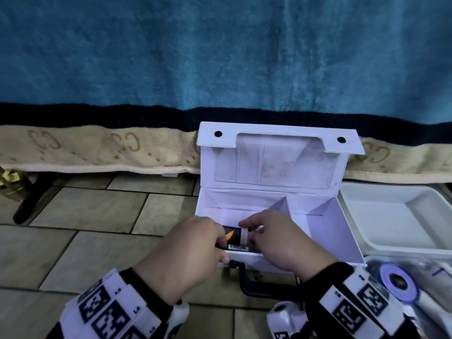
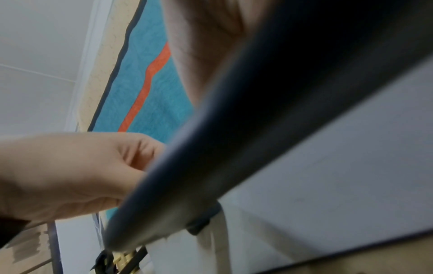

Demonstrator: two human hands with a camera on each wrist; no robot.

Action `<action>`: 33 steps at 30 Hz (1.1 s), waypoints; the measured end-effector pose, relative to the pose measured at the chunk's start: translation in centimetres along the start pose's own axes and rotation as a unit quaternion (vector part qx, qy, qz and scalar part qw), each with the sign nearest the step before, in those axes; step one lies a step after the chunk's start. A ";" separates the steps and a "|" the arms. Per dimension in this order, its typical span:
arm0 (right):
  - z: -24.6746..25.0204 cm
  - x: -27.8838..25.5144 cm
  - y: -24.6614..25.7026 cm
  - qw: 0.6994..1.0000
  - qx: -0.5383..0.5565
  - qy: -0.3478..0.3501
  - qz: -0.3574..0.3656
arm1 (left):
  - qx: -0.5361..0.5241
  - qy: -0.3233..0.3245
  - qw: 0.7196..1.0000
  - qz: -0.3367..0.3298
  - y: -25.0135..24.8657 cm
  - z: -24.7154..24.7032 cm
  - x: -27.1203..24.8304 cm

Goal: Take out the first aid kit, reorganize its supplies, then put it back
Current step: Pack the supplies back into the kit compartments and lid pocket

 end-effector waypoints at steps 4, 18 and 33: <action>0.1 -0.1 0.2 1.000 -0.007 -0.001 -0.003 | -0.008 -0.003 1.000 -0.013 0.4 0.2 0.2; 4.1 -8.7 0.3 0.963 0.057 -0.258 0.060 | 0.017 -0.022 0.988 -0.152 -2.1 2.1 -0.4; 8.2 -17.3 -12.3 0.960 -0.123 -0.222 -0.121 | 0.024 -0.031 0.952 -0.304 -19.3 -4.2 0.1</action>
Point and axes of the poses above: each hand's wrist, its own x-axis towards the middle knuckle, its own z-axis out of the back of the hand, y = z × x, the point moved 4 cm from there along x, towards the middle knuckle, and after that the axes turned 1 degree about -z, right-handed, at the moved point
